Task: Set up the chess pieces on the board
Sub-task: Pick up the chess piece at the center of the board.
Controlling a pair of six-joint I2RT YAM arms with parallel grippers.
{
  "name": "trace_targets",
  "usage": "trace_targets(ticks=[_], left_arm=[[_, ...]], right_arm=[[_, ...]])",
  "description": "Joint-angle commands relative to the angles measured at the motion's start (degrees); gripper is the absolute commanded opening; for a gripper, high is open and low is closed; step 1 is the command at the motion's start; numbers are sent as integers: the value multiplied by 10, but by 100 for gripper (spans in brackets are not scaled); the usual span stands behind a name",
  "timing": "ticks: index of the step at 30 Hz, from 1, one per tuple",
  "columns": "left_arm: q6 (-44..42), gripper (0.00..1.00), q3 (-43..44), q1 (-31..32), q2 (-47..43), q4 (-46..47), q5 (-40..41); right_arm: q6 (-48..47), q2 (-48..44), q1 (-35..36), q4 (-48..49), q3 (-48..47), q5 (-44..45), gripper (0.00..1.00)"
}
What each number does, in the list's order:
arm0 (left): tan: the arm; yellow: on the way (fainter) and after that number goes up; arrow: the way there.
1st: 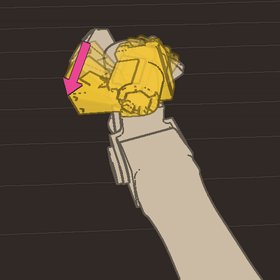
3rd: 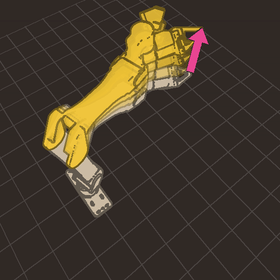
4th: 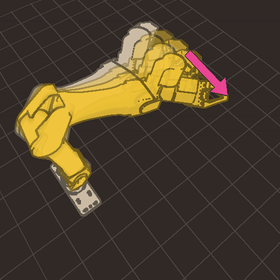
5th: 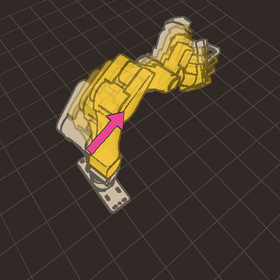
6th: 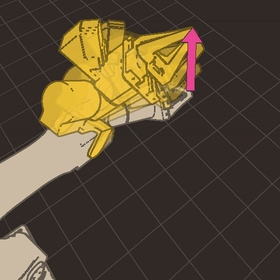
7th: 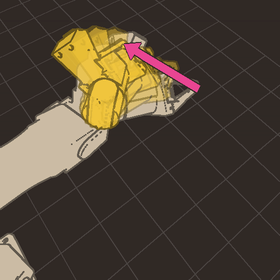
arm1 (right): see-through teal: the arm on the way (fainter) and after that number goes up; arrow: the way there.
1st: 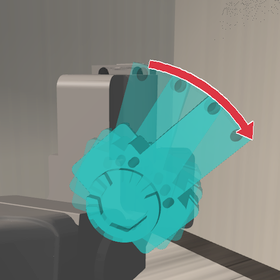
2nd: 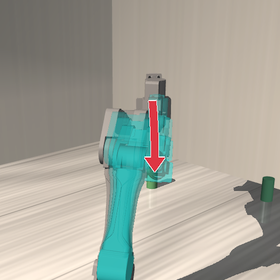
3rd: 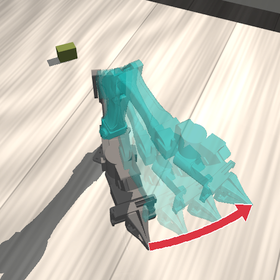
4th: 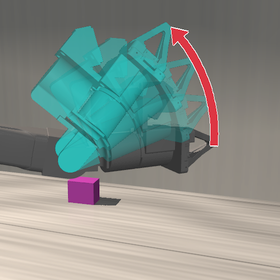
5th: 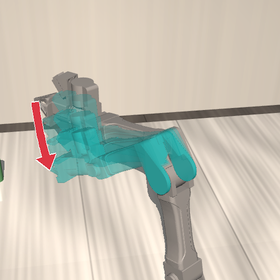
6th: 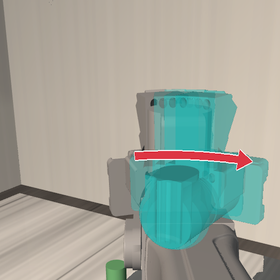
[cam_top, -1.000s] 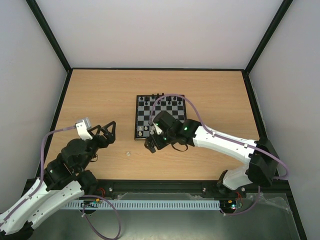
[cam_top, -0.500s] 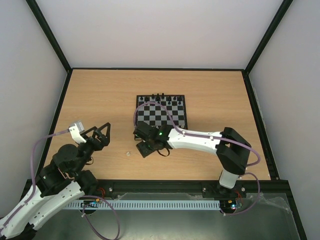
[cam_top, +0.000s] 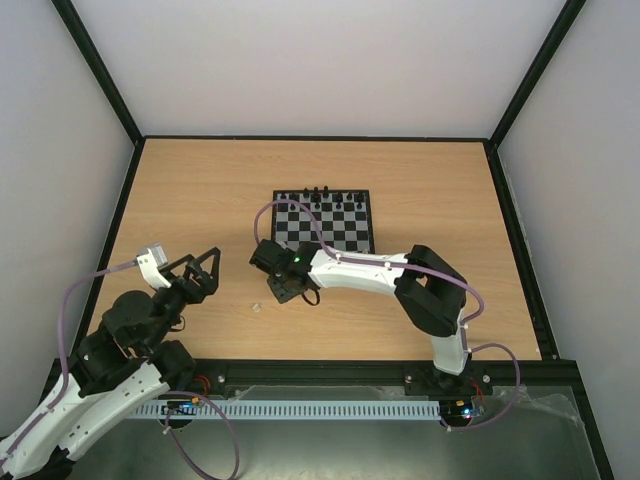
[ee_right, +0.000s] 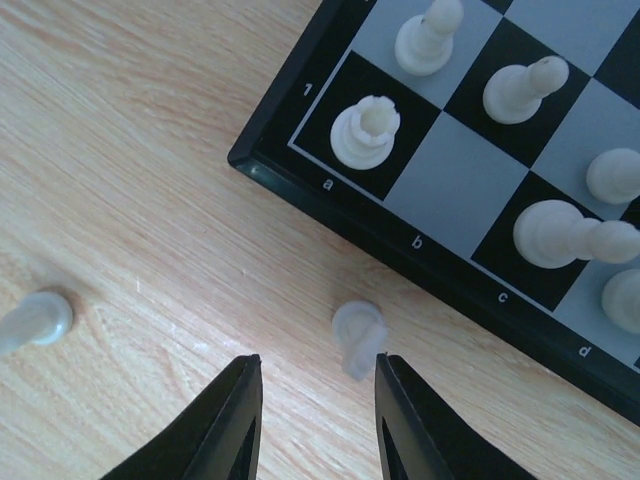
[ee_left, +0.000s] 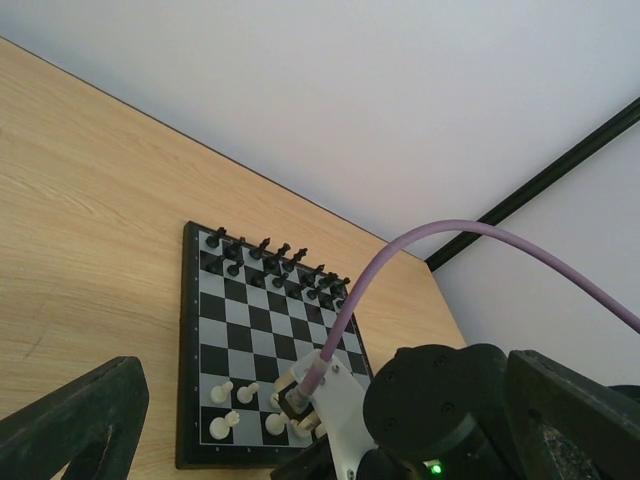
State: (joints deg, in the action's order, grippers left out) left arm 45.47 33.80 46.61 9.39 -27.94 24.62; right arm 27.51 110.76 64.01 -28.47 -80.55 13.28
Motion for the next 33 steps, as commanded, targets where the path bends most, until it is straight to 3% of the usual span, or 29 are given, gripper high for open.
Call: trace_targets(ticks=[1,8,25,33], left_arm=[[-4,100,9,1,-9,2,-6],[-6,99,7,1,-11,5,-11],[-7,99,7,1,-21,1,-14],[-7,100,6,1,-21,3,-14]], right_arm=[[18,17,-7,-54,-26,26,32],[25,32,-11,-63,-32,33,32],[22,42,-18,-59,-32,19,16],[21,46,-19,-57,-34,16,15]])
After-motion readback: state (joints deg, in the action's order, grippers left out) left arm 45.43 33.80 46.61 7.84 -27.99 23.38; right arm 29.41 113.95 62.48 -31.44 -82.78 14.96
